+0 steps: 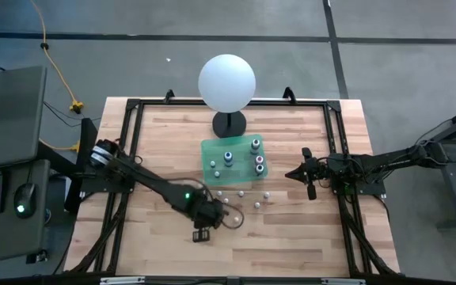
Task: Pick & Place food coloring
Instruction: Put the top small green food coloring bottle into the bin
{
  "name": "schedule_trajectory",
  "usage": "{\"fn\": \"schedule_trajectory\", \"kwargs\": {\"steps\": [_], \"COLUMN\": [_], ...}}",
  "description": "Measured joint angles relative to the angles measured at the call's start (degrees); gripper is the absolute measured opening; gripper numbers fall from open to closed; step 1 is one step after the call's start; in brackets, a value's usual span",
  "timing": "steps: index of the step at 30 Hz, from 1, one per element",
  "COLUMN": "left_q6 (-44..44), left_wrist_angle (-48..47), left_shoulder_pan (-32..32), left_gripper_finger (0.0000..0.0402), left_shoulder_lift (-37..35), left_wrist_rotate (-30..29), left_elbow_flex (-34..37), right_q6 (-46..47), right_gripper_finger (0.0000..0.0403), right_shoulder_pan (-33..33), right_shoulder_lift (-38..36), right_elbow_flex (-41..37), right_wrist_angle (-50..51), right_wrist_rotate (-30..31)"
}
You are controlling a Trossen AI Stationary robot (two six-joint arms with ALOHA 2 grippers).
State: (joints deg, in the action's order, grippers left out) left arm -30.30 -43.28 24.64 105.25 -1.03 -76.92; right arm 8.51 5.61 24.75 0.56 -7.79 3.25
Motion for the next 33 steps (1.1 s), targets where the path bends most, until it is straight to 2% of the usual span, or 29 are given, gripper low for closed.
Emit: {"fn": "schedule_trajectory", "kwargs": {"steps": [4,10,15,18,22,25,33], "left_q6": [0.7,6.5,11.8,12.5,7.9,6.5,6.0], "left_wrist_angle": [-5.9,-15.9,-20.3,-21.3,-23.9,-23.7,-24.5], "left_shoulder_pan": [-3.7,-9.5,-15.3,-18.9,-24.3,-27.6,-32.6], "left_gripper_finger": [0.0061,0.0061,0.0061,0.0061,0.0061,0.0061,0.0061], "left_shoulder_lift": [-1.8,-2.7,-2.8,-2.9,-2.9,-2.9,-0.5], "left_wrist_rotate": [-2.5,-7.4,-8.9,-7.8,-1.8,0.1,4.8], "left_elbow_flex": [-5.2,-13.9,-17.7,-18.3,-18.2,-18.2,-18.1], "right_q6": [0.0,0.0,0.0,0.0,0.0,0.0,0.0], "right_gripper_finger": [0.0001,0.0001,0.0001,0.0,0.0,0.0001,0.0], "right_shoulder_pan": [0.0,0.0,0.0,0.0,0.0,0.0,0.0], "right_shoulder_lift": [0.0,0.0,0.0,0.0,0.0,0.0,0.0], "right_elbow_flex": [0.0,0.0,0.0,0.0,0.0,0.0,0.0], "right_wrist_angle": [-0.1,-0.1,-0.1,-0.1,-0.1,-0.1,-0.2], "right_wrist_rotate": [0.0,0.0,0.0,0.0,0.0,0.0,0.0]}}
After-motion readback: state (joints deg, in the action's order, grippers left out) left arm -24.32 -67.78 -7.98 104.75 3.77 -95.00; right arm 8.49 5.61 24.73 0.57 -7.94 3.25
